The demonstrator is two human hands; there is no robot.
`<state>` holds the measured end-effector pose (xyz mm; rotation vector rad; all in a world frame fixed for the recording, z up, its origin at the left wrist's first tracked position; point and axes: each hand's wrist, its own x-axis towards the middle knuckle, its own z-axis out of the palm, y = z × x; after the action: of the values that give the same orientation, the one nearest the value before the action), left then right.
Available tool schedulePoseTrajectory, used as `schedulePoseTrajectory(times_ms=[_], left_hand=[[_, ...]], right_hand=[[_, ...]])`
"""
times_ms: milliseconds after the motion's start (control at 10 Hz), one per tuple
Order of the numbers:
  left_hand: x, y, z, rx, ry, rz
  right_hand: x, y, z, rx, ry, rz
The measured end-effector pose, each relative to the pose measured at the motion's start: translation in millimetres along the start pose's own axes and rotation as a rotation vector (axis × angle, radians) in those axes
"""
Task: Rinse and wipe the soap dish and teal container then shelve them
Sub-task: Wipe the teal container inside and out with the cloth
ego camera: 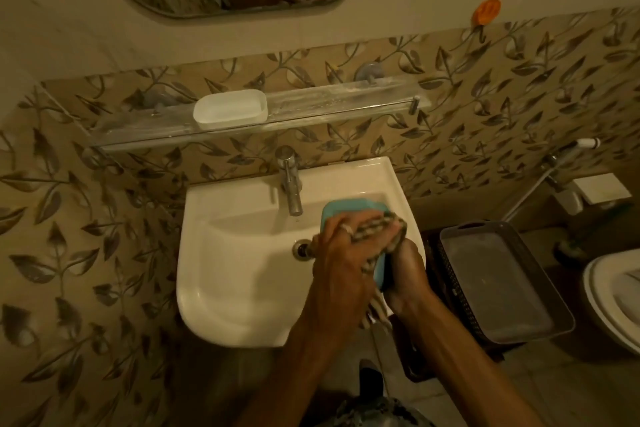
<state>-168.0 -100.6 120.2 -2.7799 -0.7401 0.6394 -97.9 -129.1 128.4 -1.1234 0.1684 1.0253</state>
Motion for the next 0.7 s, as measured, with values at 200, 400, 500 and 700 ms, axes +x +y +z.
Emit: schedulePoseTrajectory(times_ms=[200,400,500,700], left_hand=[[4,-92,-22,-1.181,0.823,0.048],[-25,-64,17,-1.19,0.759,0.133],[-38,-47,23,-1.153,0.788,0.198],[-12,-60,-15,-1.055,0.9,0.148]], right_hand=[[2,2,6,-0.071,0.064,-0.038],[4,-11,5,-0.014,0.103,-0.036],[4,-16,6,-0.044,0.112,-0.049],[0,0,13,-0.209,0.049,-0.124]])
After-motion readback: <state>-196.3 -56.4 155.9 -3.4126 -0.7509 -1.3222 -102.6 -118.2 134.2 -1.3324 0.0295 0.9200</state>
